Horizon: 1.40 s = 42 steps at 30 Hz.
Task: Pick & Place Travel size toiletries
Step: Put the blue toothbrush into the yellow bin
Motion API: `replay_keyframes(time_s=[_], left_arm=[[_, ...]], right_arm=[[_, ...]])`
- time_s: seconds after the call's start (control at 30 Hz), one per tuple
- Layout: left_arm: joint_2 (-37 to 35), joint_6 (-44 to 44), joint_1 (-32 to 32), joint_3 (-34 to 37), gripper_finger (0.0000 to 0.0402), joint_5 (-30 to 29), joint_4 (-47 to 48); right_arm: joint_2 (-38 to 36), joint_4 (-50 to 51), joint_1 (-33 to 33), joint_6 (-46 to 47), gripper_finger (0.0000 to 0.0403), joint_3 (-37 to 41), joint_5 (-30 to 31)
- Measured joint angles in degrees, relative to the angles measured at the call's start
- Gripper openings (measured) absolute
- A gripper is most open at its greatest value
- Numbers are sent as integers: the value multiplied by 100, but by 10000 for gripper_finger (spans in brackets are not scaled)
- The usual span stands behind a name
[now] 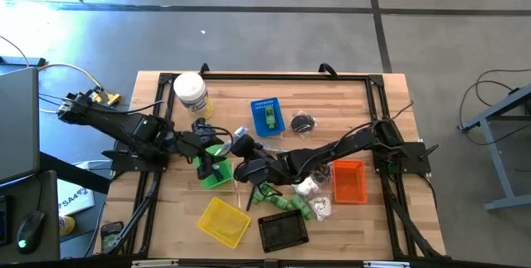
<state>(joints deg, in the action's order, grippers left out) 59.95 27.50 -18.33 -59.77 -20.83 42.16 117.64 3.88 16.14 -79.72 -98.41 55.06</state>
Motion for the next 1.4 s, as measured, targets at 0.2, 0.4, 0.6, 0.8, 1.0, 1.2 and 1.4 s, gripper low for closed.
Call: replay_keyframes(time_s=[0.2, 0.4, 0.6, 0.8, 1.0, 1.2, 1.4], left_arm=[[71, -3, 0, 0, 251, -351, 18], [65, 46, 0, 0, 174, -412, 193], [63, -57, 1, 4, 30, -467, 242], [65, -173, 0, 7, 43, -438, 210], [69, -196, 0, 7, 25, -721, 187], [69, -352, 0, 7, 27, -1005, 239], [22, -510, -26, 7, 26, -995, 910]], right_arm=[[0, -145, 37, -8, 11, 0, -120], [0, -148, 29, -17, 11, 0, -134], [0, -129, 33, 47, 11, 0, -155], [0, -118, 103, 389, 49, 0, -394], [-147, -83, 203, 1139, 161, 2, -602], [-828, 905, 139, 2521, 221, 0, -474], [-2011, 3169, -77, 5599, 188, 0, -2180]])
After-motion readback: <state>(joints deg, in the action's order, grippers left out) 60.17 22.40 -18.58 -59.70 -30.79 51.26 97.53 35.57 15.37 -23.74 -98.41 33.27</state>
